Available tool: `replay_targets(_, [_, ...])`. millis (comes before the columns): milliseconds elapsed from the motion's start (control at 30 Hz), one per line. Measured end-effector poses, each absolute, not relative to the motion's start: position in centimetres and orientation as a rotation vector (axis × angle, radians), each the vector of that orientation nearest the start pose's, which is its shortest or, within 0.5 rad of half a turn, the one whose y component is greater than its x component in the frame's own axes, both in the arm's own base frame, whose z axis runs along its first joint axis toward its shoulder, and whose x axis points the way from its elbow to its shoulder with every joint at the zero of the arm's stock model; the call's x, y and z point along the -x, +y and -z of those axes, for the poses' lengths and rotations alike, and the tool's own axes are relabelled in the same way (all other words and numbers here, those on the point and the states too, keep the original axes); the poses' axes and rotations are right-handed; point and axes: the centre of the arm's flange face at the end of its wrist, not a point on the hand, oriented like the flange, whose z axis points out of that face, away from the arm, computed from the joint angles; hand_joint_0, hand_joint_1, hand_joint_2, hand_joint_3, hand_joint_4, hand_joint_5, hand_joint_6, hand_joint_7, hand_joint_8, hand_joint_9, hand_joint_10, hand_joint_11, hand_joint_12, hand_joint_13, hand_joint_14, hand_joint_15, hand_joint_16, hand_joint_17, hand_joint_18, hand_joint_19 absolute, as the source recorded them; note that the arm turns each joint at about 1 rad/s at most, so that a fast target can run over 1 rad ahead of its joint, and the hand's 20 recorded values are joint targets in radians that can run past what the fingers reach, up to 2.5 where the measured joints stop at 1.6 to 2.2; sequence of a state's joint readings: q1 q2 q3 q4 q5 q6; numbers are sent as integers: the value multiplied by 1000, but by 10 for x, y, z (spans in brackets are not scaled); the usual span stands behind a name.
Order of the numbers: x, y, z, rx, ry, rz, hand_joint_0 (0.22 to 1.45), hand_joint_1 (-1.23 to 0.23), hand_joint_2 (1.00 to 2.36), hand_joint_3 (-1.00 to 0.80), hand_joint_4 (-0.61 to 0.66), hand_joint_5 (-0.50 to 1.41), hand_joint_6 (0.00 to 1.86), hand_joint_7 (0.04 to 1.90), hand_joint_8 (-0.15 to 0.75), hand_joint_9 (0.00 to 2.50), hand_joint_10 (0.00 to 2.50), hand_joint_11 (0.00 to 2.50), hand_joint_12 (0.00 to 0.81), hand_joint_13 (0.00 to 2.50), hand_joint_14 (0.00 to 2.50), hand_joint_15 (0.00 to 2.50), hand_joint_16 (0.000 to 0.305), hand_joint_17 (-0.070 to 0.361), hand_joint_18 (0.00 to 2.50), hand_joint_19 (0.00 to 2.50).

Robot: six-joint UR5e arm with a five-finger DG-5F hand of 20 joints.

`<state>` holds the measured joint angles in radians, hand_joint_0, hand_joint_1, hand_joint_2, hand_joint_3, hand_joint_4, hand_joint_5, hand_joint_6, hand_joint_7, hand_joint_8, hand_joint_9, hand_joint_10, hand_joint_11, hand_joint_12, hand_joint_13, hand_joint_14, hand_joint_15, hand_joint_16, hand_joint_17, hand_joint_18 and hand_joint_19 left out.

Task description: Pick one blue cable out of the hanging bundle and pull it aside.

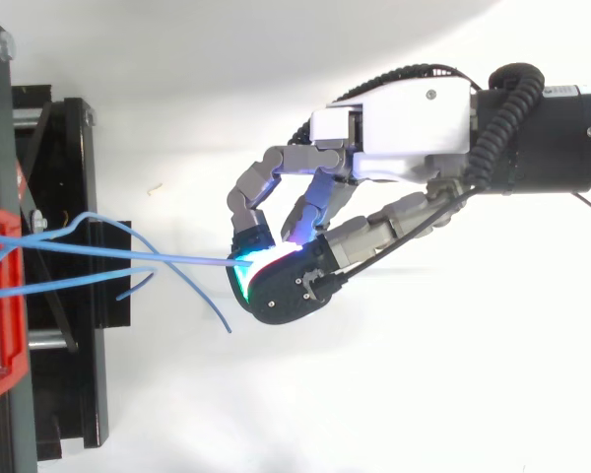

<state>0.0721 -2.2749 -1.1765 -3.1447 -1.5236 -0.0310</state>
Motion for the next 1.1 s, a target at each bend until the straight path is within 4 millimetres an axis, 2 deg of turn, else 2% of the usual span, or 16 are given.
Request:
replay_targets(167, [-721,-86,-241,-1380,1484,-1030,688,-862,1041,78,-333,-90,943,1239,197,1173,25,690,297,916,25,739,49,110,557,511])
replay_targets(200, [-721,-86,-241,-1379,1484,-1031,640,-843,1010,-36,-211,-106,949,1072,203,1136,24,695,299,844,25,707,50,113,512,504])
replay_targets(267, [-721,-86,-241,-1379,1484,-1031,561,-750,1017,-213,-135,-115,941,940,190,1094,26,725,280,787,28,708,45,100,440,533])
replay_targets(333, [-721,-86,-241,-1378,1484,-1031,529,-688,1010,-378,-86,-114,909,925,193,1094,24,718,291,770,28,691,46,104,430,536])
replay_targets(500, [-721,-86,-241,-1383,1480,-1033,484,-598,1000,-494,-56,-109,884,895,213,1105,26,708,306,784,26,681,50,113,446,525])
replay_targets(767, [-721,-86,-242,-1430,1449,-1068,471,-487,1000,-500,-49,-103,861,902,219,1131,23,704,310,800,24,676,52,117,450,521])
replay_targets(900, [-721,-86,-242,-1448,1437,-1084,522,-430,1004,-452,-63,-102,855,945,203,1132,28,716,297,794,27,693,49,109,424,543])
replay_targets(1100, [-724,-86,-248,-1446,1424,-1095,568,-505,1012,-266,-63,-90,869,984,217,1164,26,720,308,823,27,682,51,114,443,535])
